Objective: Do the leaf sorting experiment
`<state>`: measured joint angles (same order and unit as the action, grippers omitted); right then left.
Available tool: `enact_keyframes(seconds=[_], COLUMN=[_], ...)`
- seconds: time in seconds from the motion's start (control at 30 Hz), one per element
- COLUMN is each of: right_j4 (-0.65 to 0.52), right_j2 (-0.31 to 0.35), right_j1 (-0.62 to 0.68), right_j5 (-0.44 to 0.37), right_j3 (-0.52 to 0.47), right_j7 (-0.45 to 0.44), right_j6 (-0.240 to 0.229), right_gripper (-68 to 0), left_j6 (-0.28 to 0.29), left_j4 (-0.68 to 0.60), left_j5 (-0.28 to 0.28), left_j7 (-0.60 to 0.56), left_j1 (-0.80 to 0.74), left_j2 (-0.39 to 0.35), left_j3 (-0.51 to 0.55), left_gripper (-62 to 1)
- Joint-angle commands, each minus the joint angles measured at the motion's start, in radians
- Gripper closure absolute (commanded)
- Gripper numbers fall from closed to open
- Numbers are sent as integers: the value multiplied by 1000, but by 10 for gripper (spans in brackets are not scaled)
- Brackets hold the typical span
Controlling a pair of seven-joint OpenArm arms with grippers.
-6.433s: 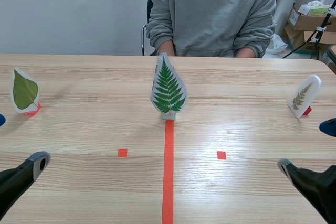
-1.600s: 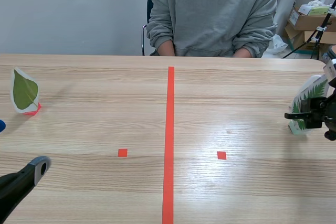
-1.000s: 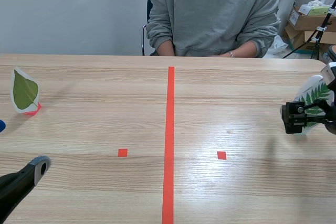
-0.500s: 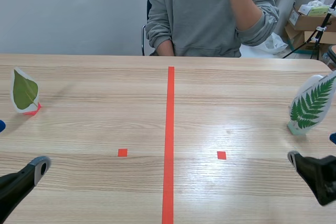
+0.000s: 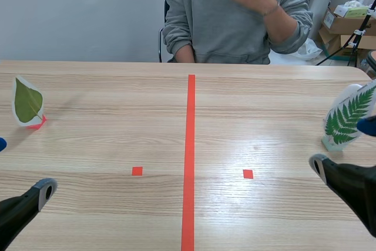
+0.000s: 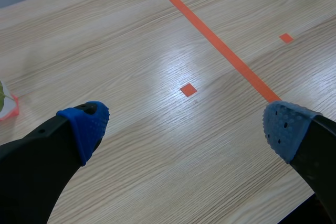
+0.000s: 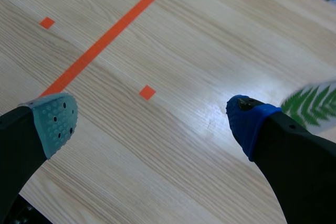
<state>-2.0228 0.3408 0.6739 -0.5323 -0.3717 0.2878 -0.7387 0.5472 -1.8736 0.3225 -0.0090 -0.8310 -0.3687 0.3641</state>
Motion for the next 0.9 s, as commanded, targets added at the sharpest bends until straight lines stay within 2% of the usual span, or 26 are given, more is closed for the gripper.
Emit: enact_keyframes(seconds=[0.0, 0.4, 0.87], right_j4=[-13, -45, -45], right_j2=[2, -3, -3], right_j1=[-12, -12, -12], right_j5=[-8, -7, -6], right_j3=[-2, 117, 123], right_j7=[-12, 21, 22], right_j6=[-7, -7, -7], right_gripper=[-580, -577, -578], left_j6=[-1, 3, 3], left_j4=[-14, -14, -14], left_j5=[11, 11, 11], left_j7=[-18, -16, -6], left_j1=[3, 68, 69], left_j2=[8, 8, 8], left_j3=[-3, -3, -3], left_gripper=[-623, -623, -623])
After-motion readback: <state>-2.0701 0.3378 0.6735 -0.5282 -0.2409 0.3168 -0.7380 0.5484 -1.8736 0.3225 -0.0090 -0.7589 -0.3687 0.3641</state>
